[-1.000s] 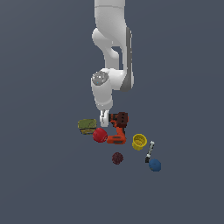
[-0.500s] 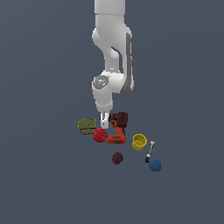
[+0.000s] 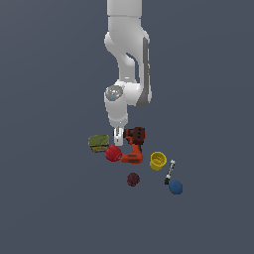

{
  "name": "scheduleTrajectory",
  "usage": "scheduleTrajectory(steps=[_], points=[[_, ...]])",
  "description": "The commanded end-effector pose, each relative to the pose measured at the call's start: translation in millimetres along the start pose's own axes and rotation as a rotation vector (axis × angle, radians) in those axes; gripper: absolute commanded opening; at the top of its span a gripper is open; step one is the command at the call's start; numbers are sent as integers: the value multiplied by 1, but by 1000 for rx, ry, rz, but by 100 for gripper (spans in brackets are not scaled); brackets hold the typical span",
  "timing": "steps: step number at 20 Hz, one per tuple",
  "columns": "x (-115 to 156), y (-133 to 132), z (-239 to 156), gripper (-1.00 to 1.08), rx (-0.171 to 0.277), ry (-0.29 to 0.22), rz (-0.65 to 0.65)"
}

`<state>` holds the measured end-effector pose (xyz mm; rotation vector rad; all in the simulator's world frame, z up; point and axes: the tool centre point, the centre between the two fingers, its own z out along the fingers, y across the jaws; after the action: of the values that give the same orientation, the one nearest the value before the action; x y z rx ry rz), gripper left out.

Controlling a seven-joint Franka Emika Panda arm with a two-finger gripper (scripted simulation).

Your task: Pick up a designated object from a clutter of objects.

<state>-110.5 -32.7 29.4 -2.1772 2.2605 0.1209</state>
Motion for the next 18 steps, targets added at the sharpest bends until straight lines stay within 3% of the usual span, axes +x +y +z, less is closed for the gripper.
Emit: scheduleTrajectory(steps=[1,9,18], points=[[0,0,-1,-100,0,0,0],[-8,6,-17,-100,0,0,0],[-30,20,-63,-100,0,0,1]])
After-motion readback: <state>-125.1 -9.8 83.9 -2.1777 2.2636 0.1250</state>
